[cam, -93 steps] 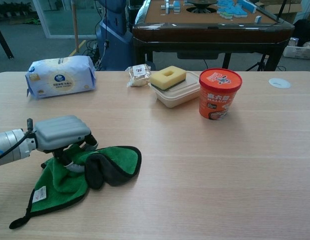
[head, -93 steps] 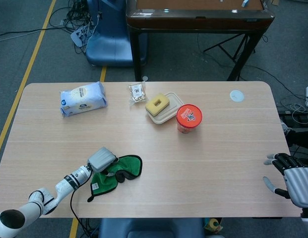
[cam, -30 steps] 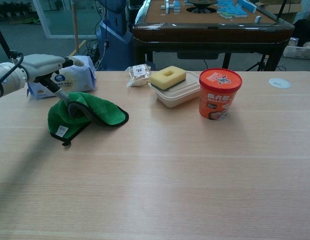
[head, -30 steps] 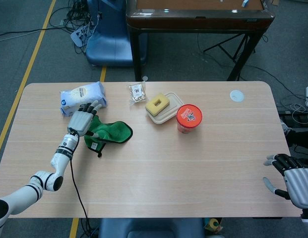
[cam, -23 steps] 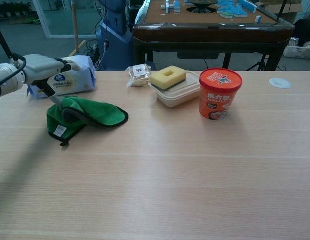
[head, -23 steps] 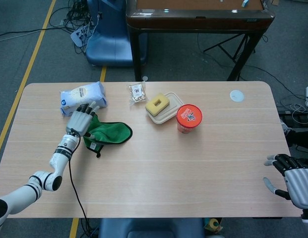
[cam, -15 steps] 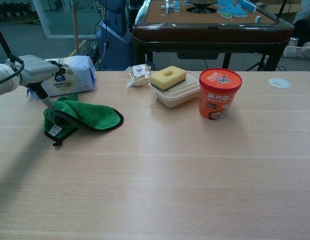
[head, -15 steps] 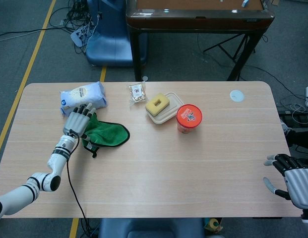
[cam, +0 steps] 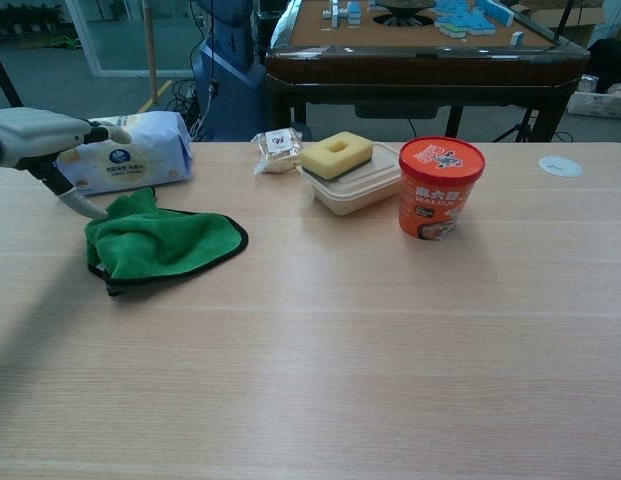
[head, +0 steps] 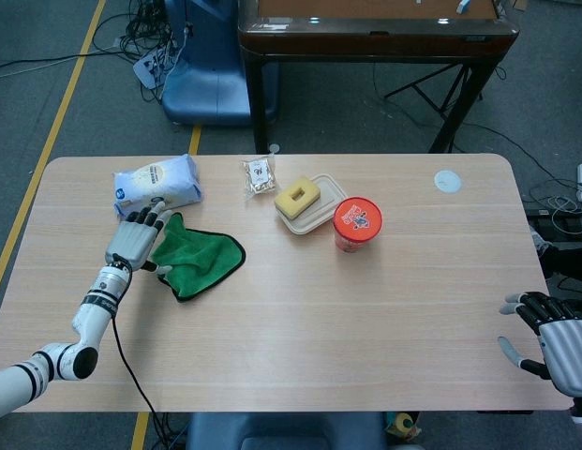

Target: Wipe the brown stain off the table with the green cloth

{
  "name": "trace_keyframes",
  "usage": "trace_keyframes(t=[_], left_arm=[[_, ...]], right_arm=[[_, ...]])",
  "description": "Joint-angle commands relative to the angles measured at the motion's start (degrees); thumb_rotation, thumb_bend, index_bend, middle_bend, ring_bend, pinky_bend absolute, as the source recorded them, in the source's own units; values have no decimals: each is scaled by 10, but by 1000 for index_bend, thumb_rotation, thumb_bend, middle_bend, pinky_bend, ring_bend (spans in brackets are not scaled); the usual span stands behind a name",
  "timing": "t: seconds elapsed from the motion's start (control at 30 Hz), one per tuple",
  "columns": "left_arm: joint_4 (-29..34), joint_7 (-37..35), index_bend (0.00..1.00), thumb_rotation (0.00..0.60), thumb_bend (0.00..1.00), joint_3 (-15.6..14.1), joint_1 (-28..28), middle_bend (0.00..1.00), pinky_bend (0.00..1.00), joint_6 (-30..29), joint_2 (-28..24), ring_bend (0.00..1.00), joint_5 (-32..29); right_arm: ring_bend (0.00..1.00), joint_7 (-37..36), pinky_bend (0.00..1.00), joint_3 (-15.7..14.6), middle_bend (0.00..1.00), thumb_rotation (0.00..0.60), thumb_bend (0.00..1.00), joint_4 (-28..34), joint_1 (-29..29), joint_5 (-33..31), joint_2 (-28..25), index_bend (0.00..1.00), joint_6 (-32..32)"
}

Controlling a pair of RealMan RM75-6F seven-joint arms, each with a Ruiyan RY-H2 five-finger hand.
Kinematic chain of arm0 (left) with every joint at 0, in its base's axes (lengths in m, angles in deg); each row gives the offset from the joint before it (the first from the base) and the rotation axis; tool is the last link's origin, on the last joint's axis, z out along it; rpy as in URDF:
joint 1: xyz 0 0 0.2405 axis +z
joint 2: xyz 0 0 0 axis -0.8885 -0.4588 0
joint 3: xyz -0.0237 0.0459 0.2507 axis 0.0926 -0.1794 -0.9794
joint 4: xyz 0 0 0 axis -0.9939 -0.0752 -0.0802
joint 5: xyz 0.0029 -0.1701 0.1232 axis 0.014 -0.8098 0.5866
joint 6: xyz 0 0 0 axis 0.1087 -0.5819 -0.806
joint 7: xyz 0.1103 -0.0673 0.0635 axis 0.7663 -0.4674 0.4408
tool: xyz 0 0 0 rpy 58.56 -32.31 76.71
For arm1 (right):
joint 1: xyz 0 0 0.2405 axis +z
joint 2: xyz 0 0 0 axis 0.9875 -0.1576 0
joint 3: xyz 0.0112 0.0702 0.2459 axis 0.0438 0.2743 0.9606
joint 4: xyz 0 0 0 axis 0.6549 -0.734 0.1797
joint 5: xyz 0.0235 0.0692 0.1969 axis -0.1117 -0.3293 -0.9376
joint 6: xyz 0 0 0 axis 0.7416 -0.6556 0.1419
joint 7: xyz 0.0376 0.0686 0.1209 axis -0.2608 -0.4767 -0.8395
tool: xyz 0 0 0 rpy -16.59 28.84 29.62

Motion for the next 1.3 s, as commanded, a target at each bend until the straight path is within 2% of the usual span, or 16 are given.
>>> trace_keyframes(t=[0.03, 0.2, 0.4, 0.53, 0.8, 1.03, 1.3], left_arm=[[36, -27, 0, 600, 24, 1, 21, 0, 104, -35, -13, 0, 11], [82, -83, 0, 600, 24, 0, 51, 0, 106, -84, -32, 0, 47], [148, -113, 0, 600, 24, -23, 102, 0, 154, -163, -63, 0, 103], [188, -114, 0, 600, 24, -38, 139, 0, 171, -219, -78, 0, 127], [250, -97, 0, 600, 24, -74, 208, 0, 181, -293, -108, 0, 148], [272, -116, 0, 600, 24, -98, 275, 0, 181, -361, -118, 0, 165], [254, -119, 0, 600, 24, -117, 337, 0, 181, -439, -105, 0, 208]], right_arm=[[227, 0, 260, 0, 324, 600, 373, 0, 0, 0, 0, 384, 0], [227, 2, 260, 0, 325, 600, 373, 1, 1, 1, -1, 385, 2], [227, -1, 260, 2, 325, 600, 372, 0, 4, -4, -1, 384, 8], [227, -4, 260, 3, 325, 600, 373, -2, 8, -2, 1, 384, 12], [227, -18, 260, 2, 325, 600, 372, -14, 19, 8, 6, 384, 21], [227, -32, 260, 3, 324, 600, 372, -29, 30, 14, 11, 384, 29], [227, -35, 260, 3, 324, 600, 373, -30, 41, 22, 15, 384, 36]])
